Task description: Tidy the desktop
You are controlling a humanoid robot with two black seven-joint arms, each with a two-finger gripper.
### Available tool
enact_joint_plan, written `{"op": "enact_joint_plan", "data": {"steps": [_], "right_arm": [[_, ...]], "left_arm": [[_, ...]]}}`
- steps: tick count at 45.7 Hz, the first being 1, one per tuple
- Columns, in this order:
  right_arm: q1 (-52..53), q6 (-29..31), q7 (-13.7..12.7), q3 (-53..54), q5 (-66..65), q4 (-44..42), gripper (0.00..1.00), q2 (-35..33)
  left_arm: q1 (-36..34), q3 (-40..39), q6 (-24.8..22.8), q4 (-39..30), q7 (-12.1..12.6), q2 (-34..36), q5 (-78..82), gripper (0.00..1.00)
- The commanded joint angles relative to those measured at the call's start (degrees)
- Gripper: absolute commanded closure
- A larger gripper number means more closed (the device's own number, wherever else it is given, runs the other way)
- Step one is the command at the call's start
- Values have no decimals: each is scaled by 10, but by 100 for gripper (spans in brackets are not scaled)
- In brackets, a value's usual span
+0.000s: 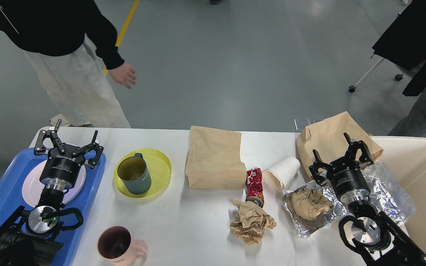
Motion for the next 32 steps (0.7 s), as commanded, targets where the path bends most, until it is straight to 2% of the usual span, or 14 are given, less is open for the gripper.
{"op": "enact_joint_plan", "data": {"steps": [1, 9, 16, 32], "right_arm": [[0, 0, 1, 0, 0, 0, 0, 0], [0, 0, 0, 0, 0, 0, 0, 0], [0, 0, 1, 0, 0, 0, 0, 0], [1, 0, 1, 0, 0, -1, 0, 0]], "left_arm": [[0, 0, 0, 0, 0, 0, 0, 3], [0, -3, -8, -1, -8, -1, -1, 3], [-6, -14, -54, 0, -8, 0, -22, 3], [-9, -11, -59, -1, -8, -2, -26, 3]]}}
